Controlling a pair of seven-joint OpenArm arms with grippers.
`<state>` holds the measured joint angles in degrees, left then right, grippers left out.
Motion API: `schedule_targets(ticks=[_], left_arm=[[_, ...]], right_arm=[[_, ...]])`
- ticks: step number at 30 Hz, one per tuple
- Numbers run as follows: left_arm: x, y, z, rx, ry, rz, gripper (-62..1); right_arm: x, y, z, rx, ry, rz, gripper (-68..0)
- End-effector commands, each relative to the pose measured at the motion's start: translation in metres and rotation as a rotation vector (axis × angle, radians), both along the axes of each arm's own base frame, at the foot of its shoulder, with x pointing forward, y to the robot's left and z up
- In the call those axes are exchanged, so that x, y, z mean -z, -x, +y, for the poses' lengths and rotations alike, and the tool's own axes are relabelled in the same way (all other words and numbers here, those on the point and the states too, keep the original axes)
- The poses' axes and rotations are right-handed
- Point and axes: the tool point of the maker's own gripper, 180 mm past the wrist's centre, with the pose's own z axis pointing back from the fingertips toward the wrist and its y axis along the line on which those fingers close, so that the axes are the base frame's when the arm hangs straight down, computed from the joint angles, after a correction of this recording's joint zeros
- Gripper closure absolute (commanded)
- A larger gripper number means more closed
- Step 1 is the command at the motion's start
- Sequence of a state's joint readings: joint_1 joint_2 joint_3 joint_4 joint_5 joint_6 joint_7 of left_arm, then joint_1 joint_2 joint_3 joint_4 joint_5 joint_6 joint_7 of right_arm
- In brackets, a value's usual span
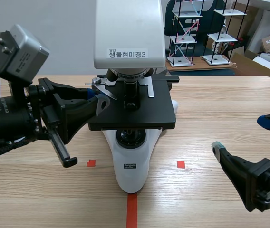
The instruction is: Point at the objective lens
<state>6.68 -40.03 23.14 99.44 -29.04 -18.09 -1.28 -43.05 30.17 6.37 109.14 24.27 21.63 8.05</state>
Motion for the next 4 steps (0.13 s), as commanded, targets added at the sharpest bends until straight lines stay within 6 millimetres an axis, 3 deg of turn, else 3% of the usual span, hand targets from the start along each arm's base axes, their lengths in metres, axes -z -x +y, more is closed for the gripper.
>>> schedule_targets(ticks=[1,4], left_arm=[[-0.0070,0.0009,-0.0033,0.004,0.031,-0.007,-2.9],[-0.0070,0.0009,-0.0033,0.004,0.031,-0.007,-2.9]], right_arm=[[-0.0095,-0.0034,0.0012,-0.003,-0.010,-0.032,-64.2],[-0.0095,-0.0034,0.0012,-0.003,-0.010,-0.032,-64.2]])
